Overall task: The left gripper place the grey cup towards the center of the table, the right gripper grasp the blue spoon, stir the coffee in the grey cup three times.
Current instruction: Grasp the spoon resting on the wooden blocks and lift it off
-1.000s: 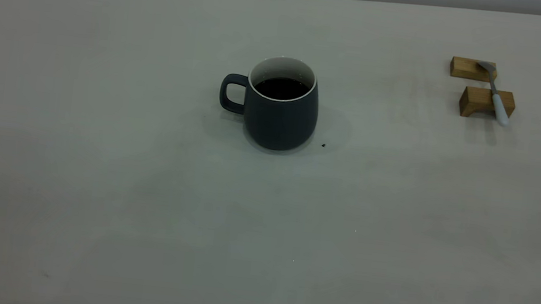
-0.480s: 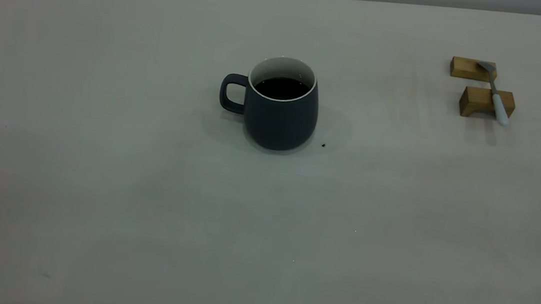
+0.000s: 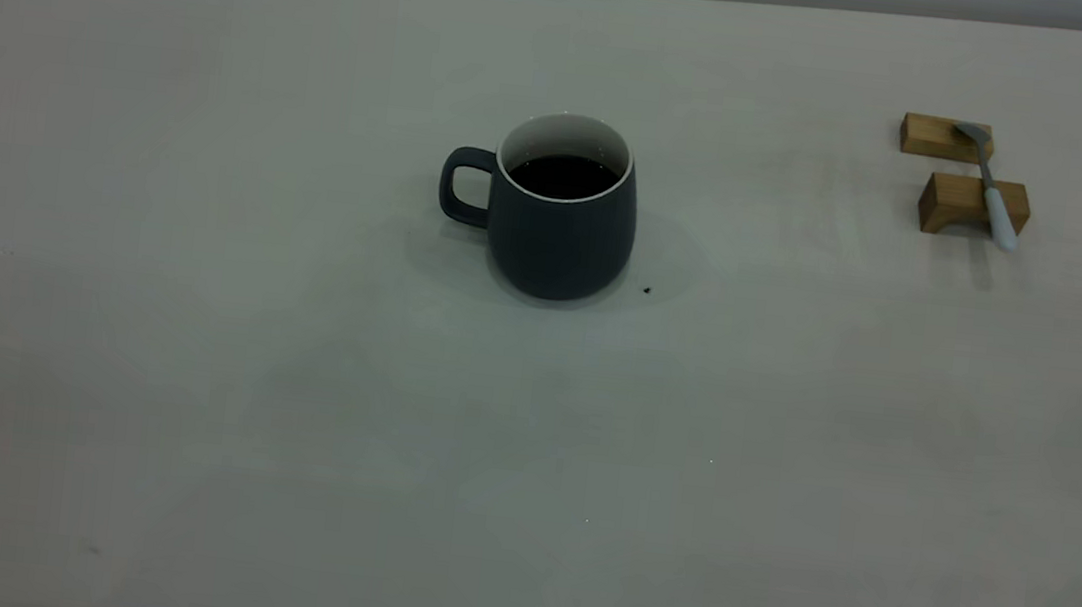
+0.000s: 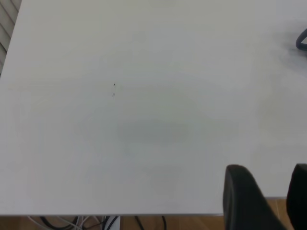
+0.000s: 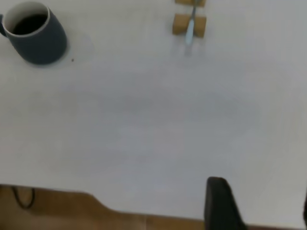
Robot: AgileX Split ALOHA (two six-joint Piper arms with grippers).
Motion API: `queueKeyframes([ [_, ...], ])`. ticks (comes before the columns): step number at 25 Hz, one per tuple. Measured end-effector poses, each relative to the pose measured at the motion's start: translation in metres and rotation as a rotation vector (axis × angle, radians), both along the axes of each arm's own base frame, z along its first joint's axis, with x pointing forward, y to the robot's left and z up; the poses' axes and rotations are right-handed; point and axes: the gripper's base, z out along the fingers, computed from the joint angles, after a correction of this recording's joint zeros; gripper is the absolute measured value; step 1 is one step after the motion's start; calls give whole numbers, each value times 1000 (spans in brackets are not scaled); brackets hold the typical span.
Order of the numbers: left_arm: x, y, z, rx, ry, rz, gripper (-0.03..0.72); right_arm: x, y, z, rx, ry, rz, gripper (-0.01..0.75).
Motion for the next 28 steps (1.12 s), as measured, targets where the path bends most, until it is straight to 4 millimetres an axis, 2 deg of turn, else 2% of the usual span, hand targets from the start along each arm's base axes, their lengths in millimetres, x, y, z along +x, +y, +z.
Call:
queueKeyframes([
  [5,0,0,0,0,0,0,297,64,1,1,-3,178,-55,607],
  [10,0,0,0,0,0,0,297,128,3,-10,-25,279,-53,629],
  [16,0,0,0,0,0,0,297,198,11,-52,-23,431,-5,630],
  [23,0,0,0,0,0,0,297,258,31,-119,-32,563,63,630],
  [28,0,0,0,0,0,0,297,294,35,-154,-58,616,93,628],
])
